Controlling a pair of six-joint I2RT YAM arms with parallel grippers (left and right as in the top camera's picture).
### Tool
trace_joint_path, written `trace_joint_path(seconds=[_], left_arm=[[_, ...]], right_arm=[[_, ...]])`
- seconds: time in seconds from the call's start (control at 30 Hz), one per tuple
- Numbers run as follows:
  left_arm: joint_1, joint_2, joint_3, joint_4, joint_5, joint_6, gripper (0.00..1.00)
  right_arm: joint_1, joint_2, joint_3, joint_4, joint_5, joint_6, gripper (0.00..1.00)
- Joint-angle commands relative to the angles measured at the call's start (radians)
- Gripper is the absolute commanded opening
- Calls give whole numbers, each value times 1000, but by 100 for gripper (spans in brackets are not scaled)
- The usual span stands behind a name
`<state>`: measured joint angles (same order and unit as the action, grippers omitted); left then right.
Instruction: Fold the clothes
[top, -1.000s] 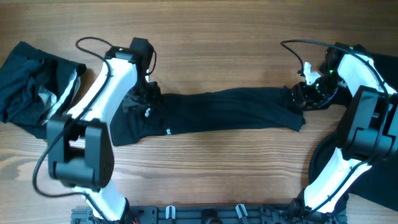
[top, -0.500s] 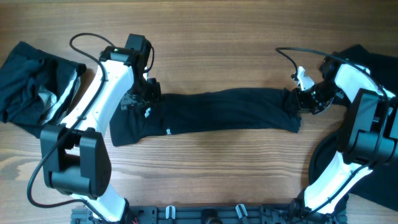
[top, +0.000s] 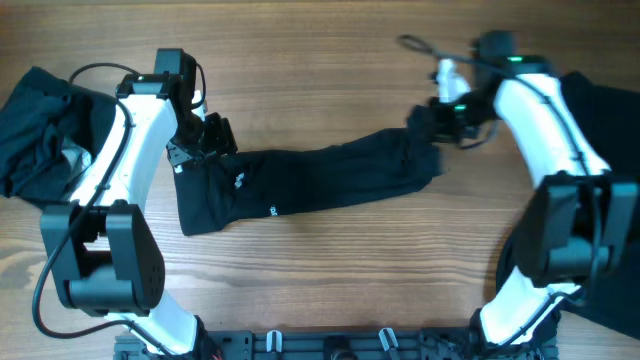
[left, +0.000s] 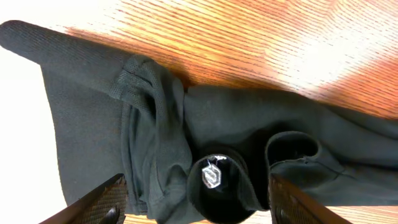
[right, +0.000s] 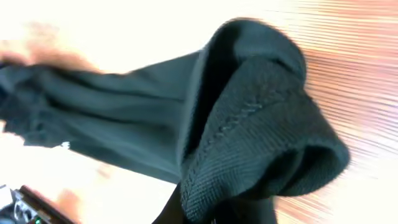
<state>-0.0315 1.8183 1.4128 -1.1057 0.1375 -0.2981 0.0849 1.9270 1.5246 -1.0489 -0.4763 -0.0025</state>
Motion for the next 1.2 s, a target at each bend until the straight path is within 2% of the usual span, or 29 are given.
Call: trace_joint_path(seconds=[0.0, 0.13, 0.23, 0.3, 0.33, 0.37, 0.4, 0.47, 0.57, 0.73, 0.83, 0.9, 1.03, 1.07, 1.13, 1.17], left_arm=[[0, -20, -1, -2, 27, -2, 73], [0, -20, -1, -2, 27, -2, 75], [0, -20, -1, -3, 27, -1, 75], [0, -20, -1, -4, 27, -1, 75], [0, -20, -1, -5, 27, -1, 75], [0, -20, -1, -5, 27, -2, 75], [0, -20, -1, -7, 27, -2, 75], [0, -20, -1, -12, 27, -2, 75], [0, -20, -1, -16, 26, -2, 78], [1, -18, -24, -51, -58, -2, 98], [2, -18, -79, -10, -107, -3, 100], [2, -16, -153, 74, -110, -3, 100], [2, 4, -294, 230, -30, -5, 99], [2, 6, -321, 259, 0, -5, 95], [1, 9, -363, 301, 19, -5, 85], [1, 9, -387, 320, 18, -5, 71]], right_arm=[[158, -16, 16, 60, -45, 137, 4], [336, -4, 13, 133, -41, 216, 5], [403, 13, 5, 136, -14, 227, 6], [425, 26, 5, 149, -12, 241, 11], [431, 30, 5, 161, -19, 241, 16], [443, 33, 5, 182, -35, 240, 26], [448, 33, 5, 200, -76, 239, 27], [444, 33, 5, 228, -171, 189, 28], [411, 32, 6, 229, -168, 187, 30], [319, 23, 6, 105, 103, 216, 31], [297, 23, 6, 49, 208, 214, 31], [294, 23, 6, 37, 237, 212, 32], [294, 23, 6, 36, 237, 211, 33], [294, 23, 6, 36, 238, 211, 33], [294, 23, 6, 36, 241, 211, 33], [294, 23, 6, 35, 240, 211, 33]])
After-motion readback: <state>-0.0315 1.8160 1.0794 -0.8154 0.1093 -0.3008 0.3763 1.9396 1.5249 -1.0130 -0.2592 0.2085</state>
